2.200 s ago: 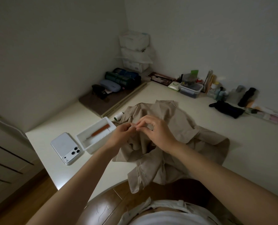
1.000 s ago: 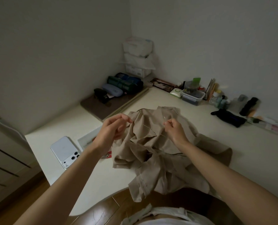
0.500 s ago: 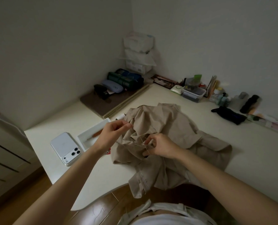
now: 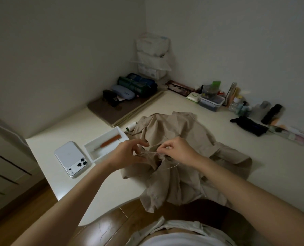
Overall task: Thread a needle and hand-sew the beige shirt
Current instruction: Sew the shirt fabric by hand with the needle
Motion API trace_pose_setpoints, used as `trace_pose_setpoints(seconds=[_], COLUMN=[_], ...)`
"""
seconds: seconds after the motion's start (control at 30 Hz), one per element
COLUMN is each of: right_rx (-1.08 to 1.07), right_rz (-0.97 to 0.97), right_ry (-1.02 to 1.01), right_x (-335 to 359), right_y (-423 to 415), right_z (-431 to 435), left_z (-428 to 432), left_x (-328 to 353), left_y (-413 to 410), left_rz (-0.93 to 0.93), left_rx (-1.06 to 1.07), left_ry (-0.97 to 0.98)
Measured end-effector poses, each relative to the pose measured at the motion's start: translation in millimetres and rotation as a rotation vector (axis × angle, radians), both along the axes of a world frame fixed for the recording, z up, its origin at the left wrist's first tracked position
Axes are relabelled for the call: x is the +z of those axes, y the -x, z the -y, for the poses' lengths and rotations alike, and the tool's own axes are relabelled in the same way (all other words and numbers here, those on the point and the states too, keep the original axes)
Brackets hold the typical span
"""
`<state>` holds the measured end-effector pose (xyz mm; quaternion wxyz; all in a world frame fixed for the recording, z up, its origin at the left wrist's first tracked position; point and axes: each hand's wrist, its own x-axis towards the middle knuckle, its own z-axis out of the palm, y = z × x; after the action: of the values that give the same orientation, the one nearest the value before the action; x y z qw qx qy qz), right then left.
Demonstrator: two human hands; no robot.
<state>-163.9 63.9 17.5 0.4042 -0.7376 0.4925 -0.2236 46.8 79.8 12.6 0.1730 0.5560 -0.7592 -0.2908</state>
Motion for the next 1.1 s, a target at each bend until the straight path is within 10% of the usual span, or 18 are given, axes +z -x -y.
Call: trace_pose_setpoints(seconds=[0.87,1.1], right_rx=[-0.012,0.018], right_rz=[-0.021,0.080], right_ry=[0.082,-0.242], right_x=[4.6,30.0], right_y=[-4.2,3.9], right_z=[1.9,6.7], left_z=[-6.0,-8.1], left_x=[9.4,9.6], left_y=[-6.5,-8.5], left_rz=[0.057,0.091], left_rx=[0.055,0.081], left_ry=[0.047,0.059])
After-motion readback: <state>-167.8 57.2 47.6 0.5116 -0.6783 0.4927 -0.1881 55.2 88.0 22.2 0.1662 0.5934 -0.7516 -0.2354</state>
